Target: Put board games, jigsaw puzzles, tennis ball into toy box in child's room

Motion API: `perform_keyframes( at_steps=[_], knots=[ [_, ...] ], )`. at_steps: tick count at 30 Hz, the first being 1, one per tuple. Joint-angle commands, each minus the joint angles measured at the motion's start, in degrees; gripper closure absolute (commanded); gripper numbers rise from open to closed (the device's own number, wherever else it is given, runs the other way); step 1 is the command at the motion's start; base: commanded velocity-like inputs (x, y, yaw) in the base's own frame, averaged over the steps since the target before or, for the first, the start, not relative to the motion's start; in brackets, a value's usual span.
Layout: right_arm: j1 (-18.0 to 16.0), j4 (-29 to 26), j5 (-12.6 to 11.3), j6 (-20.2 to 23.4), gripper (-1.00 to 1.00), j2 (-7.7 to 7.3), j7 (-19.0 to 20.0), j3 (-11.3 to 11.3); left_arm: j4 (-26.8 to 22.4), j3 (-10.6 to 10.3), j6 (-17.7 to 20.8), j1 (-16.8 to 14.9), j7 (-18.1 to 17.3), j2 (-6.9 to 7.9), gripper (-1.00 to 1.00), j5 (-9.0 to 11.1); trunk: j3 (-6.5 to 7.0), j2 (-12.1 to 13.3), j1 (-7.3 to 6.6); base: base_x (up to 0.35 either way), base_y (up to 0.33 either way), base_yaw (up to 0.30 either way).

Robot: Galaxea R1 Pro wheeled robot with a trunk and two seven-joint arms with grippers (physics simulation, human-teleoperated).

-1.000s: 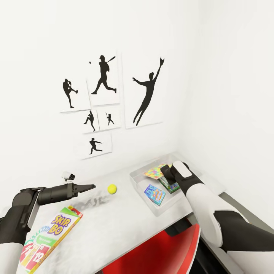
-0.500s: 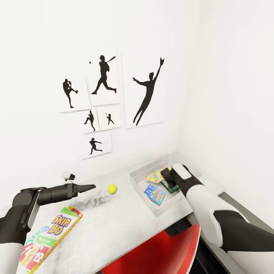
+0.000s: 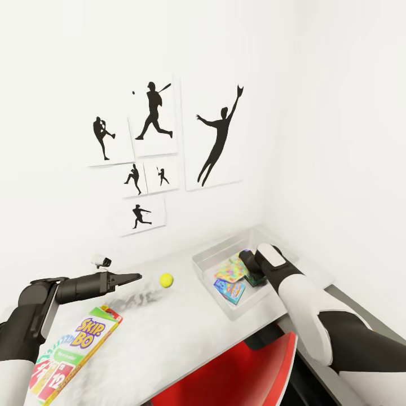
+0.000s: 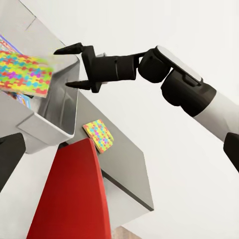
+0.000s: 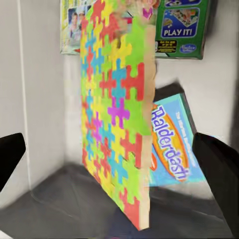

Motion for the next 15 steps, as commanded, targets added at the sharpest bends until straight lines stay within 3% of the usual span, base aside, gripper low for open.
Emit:
perform_keyframes(
  at_steps=[1, 15],
  knots=[
    [-0.04, -0.10, -0.01, 0.29, -1.00, -0.04, -0.31, -0.13, -0.01, -0.01, 0.61, -0.06, -0.24, 0.02, -1.00, -0.04, -0.13, -0.13, 0.04, 0.000, 0.000, 0.000],
    [-0.04, -0.40, -0.01, 0.38, -1.00, -0.14, -0.26, -0.11, -0.01, -0.01, 0.61, -0.08, -0.24, 0.02, -1.00, -0.04, -0.13, -0.13, 0.04, 0.000, 0.000, 0.000]
  ],
)
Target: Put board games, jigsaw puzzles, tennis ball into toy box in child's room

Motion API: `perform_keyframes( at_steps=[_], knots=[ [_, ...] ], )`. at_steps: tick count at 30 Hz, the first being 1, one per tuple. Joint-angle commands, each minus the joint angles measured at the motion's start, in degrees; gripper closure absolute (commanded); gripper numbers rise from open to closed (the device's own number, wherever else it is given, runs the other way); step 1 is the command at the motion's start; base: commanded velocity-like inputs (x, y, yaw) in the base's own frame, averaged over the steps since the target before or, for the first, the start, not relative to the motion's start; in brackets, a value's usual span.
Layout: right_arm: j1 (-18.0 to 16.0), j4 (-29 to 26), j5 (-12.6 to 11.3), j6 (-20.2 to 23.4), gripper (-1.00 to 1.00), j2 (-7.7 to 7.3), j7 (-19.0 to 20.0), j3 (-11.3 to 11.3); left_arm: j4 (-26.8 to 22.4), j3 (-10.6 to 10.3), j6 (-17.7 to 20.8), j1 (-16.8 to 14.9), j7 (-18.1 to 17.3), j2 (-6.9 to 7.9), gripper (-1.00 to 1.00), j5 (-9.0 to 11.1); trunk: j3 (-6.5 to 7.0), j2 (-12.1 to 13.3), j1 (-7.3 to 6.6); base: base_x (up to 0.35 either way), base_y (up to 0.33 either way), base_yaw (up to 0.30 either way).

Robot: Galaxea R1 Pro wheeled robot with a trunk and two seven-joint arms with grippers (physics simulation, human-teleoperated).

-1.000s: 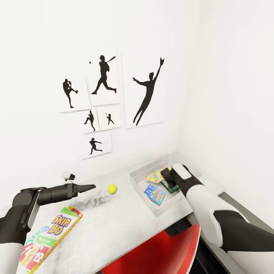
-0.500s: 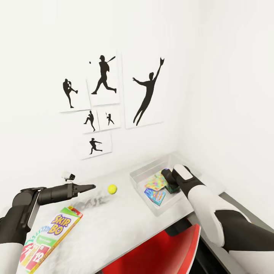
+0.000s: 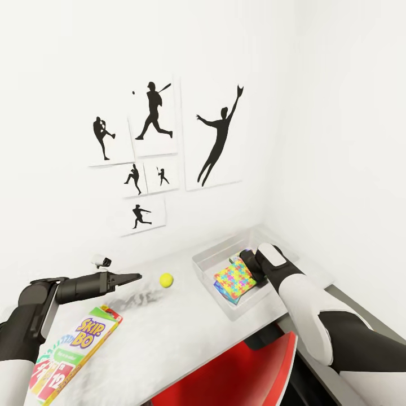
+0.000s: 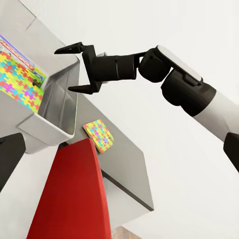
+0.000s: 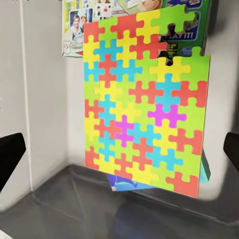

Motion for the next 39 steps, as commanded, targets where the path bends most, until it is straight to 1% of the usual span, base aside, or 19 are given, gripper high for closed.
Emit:
perform_keyframes(
  at_steps=[1, 7, 10, 12, 14, 15, 18, 21, 23, 28, 39],
  knots=[
    [-0.04, -0.23, 0.00, 0.37, -1.00, -0.05, -0.25, -0.13, -0.01, -0.01, 0.61, -0.04, -0.24, 0.02, -1.00, -0.04, -0.13, -0.13, 0.04, 0.000, 0.000, 0.000],
    [-0.37, -1.13, -0.02, 0.68, -1.00, -1.00, -0.03, -0.15, -0.01, -0.01, 0.61, -0.03, -0.24, 0.02, -1.00, -0.04, -0.13, -0.13, 0.04, 0.000, 0.000, 0.000],
    [-0.68, -4.06, -0.02, 0.98, -1.00, -1.23, -0.23, -0.09, -0.01, -0.01, 0.61, -0.01, -0.24, 0.02, -1.00, -0.04, -0.13, -0.13, 0.04, 0.000, 0.000, 0.000],
    [-0.75, -7.11, -0.01, 1.82, -1.00, -1.28, -0.45, 0.08, -0.01, -0.01, 0.61, 0.00, -0.24, 0.02, -1.00, -0.04, -0.13, -0.13, 0.04, 0.000, 0.000, 0.000],
    [-0.80, -11.11, -0.06, 4.62, -1.00, -1.32, -0.58, 0.31, -0.01, -0.01, 0.61, -0.01, -0.24, 0.02, -1.00, -0.04, -0.13, -0.13, 0.04, 0.000, 0.000, 0.000],
    [-0.80, -12.02, -0.07, 5.56, -1.00, -1.31, -0.59, 0.36, -0.01, -0.01, 0.61, -0.02, -0.24, 0.02, -1.00, -0.04, -0.13, -0.13, 0.04, 0.000, 0.000, 0.000],
    [-0.82, -15.87, -0.13, 11.54, -1.00, -1.31, -0.50, 0.39, -0.01, -0.01, 0.61, -0.05, -0.24, 0.02, -1.00, -0.04, -0.13, -0.13, 0.04, 0.000, 0.000, 0.000],
    [-0.85, -17.99, -0.25, 14.69, -1.00, -1.34, -0.45, 0.29, -0.01, -0.01, 0.60, -0.04, -0.24, 0.02, -1.00, -0.04, -0.13, -0.13, 0.04, 0.000, 0.000, 0.000],
    [-0.85, -19.35, -0.46, 15.72, -1.00, -1.36, -0.27, 0.07, -0.01, -0.01, 0.58, -0.05, -0.24, 0.02, -1.00, -0.04, -0.13, -0.13, 0.04, 0.000, 0.000, 0.000],
    [-0.76, -21.84, -0.83, 16.68, -1.00, -1.26, -0.17, -0.20, -0.01, 0.01, 0.58, -0.04, -0.24, 0.02, -1.00, -0.04, -0.13, -0.13, 0.04, 0.000, 0.000, 0.000],
    [-0.74, -23.58, -0.77, 16.77, -1.00, -0.78, -0.37, 0.11, -0.01, 0.06, 0.61, -0.02, -0.24, 0.02, -1.00, -0.04, -0.07, -0.13, 0.04, 0.000, 0.000, 0.026]
  ],
)
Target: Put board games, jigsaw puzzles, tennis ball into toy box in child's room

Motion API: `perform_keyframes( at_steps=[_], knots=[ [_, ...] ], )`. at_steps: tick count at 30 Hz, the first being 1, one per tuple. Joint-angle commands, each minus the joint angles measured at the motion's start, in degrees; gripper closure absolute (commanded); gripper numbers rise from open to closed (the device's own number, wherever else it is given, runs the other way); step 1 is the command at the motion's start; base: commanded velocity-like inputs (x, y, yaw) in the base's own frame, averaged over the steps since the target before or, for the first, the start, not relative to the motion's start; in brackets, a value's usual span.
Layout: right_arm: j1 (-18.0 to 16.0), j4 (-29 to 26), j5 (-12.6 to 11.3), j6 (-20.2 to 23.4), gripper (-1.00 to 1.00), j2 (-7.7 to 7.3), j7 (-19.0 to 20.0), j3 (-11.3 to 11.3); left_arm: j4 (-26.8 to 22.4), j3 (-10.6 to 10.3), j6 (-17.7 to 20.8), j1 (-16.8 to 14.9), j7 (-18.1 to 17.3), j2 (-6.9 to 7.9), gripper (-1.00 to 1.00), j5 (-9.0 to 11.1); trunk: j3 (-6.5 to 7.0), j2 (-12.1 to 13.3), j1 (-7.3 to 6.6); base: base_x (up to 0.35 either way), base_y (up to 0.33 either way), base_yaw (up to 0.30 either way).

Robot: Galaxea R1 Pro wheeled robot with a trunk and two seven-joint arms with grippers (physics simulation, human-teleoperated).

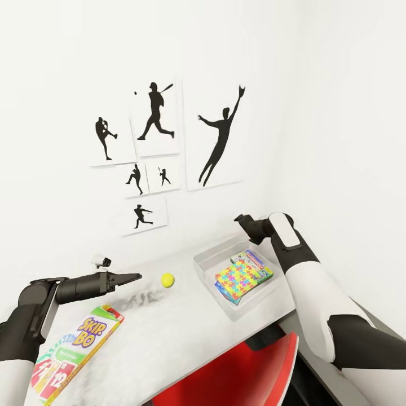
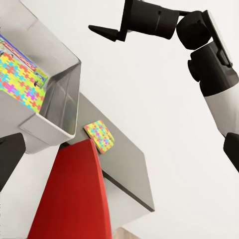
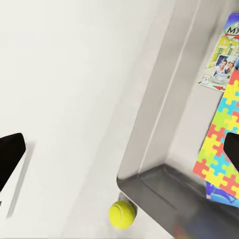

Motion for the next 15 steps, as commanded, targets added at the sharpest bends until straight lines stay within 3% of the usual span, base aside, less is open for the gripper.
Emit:
perform_keyframes(
  at_steps=[1, 6, 15],
  knots=[
    [-0.05, -0.10, -0.41, 0.08, -1.00, 0.04, -0.49, -0.09, 0.00, -0.02, 0.61, -0.05, -0.24, 0.03, -1.00, -0.05, -0.10, -0.13, 0.04, 0.000, 0.000, 0.163],
    [-0.05, -0.10, -0.44, 0.05, -1.00, -0.14, -0.48, 0.01, 0.00, -0.05, 0.61, -0.09, -0.24, 0.01, -1.00, -0.05, -0.02, -0.13, 0.04, 0.000, 0.000, 0.092],
    [0.11, -0.16, -0.25, 0.06, -1.00, -0.32, -0.16, 0.13, 0.00, -0.03, 0.54, -0.07, -0.24, 0.01, -1.00, -0.05, -0.02, -0.13, 0.04, -0.025, 0.013, 0.003]
  ],
)
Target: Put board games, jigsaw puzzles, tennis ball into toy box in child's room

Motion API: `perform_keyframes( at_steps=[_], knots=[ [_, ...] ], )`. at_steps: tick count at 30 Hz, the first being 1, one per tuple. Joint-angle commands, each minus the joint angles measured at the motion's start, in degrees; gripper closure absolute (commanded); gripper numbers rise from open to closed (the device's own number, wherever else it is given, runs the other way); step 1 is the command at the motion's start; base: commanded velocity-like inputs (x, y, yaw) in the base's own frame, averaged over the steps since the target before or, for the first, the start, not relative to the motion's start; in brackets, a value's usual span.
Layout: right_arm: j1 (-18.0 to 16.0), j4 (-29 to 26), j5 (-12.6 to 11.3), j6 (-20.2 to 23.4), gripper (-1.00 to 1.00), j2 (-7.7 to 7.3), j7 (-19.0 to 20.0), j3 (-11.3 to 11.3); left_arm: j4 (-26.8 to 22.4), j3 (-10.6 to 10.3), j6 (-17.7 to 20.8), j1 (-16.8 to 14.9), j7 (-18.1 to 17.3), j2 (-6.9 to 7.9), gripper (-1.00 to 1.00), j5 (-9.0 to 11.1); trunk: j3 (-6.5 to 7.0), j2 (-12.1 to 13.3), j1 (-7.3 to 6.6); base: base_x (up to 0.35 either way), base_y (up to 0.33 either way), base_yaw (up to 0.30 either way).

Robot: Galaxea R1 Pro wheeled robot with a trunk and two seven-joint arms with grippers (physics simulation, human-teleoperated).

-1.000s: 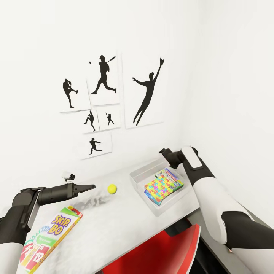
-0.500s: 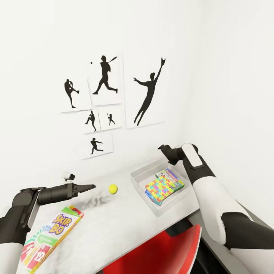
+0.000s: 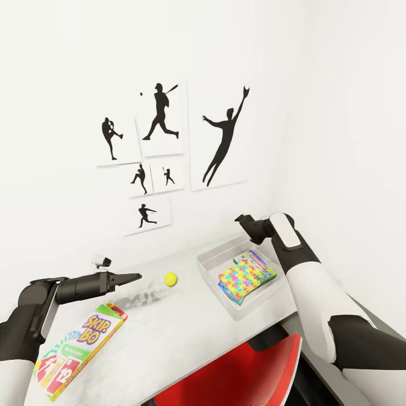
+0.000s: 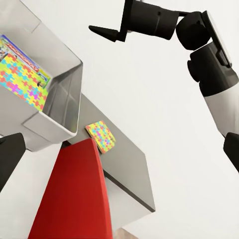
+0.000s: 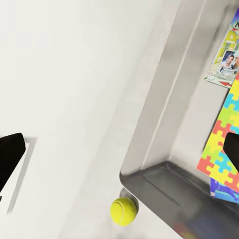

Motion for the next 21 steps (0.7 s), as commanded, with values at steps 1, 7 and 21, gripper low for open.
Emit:
perform_keyframes(
  at_steps=[1, 7, 21],
  knots=[
    [-0.05, -0.07, -0.41, 0.08, -1.00, 0.03, -0.47, -0.09, -0.01, -0.02, 0.60, -0.05, -0.24, 0.02, -1.00, -0.04, -0.14, -0.13, 0.04, -0.004, 0.002, 0.000],
    [-0.04, -0.08, -0.30, 0.08, -1.00, -0.02, -0.40, -0.09, -0.01, -0.05, 0.59, -0.06, -0.24, 0.02, -1.00, -0.04, -0.14, -0.13, 0.04, -0.001, 0.001, 0.000],
    [-0.04, -0.08, -0.27, 0.08, -1.00, -0.06, -0.27, -0.07, -0.01, -0.06, 0.58, -0.05, -0.24, 0.01, -1.00, -0.04, 0.26, -0.13, 0.04, -0.081, 0.044, 0.152]
  ],
)
